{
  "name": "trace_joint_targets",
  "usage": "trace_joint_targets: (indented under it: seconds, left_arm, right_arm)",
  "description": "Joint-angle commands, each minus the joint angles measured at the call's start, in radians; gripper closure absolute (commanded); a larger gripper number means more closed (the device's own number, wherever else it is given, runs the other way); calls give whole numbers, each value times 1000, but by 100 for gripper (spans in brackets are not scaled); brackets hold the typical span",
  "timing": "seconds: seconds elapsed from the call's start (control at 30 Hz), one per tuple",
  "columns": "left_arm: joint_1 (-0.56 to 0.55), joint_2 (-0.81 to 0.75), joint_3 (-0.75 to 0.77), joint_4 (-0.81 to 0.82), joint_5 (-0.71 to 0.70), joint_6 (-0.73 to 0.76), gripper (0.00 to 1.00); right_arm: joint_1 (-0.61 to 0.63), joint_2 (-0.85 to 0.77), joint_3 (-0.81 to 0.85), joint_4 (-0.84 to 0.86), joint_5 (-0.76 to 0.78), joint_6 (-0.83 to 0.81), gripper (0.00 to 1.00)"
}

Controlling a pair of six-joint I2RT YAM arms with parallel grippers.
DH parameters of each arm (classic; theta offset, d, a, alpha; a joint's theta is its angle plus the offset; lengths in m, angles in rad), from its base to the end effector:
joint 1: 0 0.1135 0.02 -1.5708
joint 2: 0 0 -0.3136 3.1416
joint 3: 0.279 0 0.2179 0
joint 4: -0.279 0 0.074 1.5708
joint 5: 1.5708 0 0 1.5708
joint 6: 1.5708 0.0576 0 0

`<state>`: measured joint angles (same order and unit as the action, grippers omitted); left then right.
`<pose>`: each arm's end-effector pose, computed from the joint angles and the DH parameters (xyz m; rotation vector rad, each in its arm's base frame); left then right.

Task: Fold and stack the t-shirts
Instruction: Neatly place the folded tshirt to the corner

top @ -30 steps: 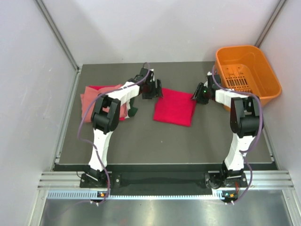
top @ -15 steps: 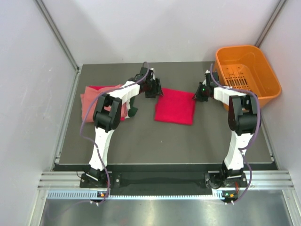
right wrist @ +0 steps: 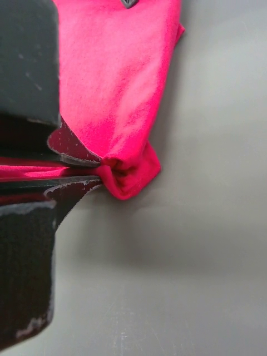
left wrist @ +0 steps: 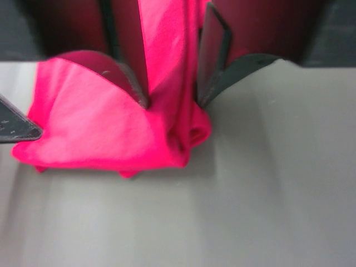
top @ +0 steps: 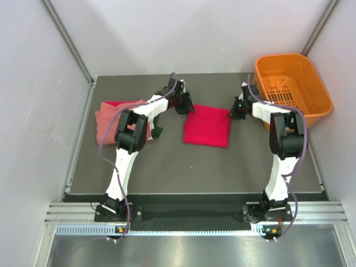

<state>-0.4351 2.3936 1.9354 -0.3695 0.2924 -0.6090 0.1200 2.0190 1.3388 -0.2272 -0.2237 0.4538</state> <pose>0.4933 -0.2476 0.1929 -0.0747 2.5211 -0.8107 0.4320 0.0650 0.2085 0.3223 2.4998 0.5168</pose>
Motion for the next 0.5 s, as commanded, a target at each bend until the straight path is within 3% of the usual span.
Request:
trace_joint_targets:
  seconds: [0.0, 0.17, 0.3, 0.47]
  left_arm:
    - [-16, 52, 46, -14, 44, -15, 59]
    - [-13, 55, 77, -19, 31, 9, 100]
    - [-14, -37, -17, 4, -30, 64, 100]
    - [-13, -302, -220, 50, -121, 109, 100]
  right_arm:
    - [41, 9, 65, -30, 38, -40, 100]
    - [67, 9, 108, -57, 43, -53, 100]
    - [102, -54, 102, -57, 73, -81, 100]
    - [179, -185, 63, -57, 104, -98, 100]
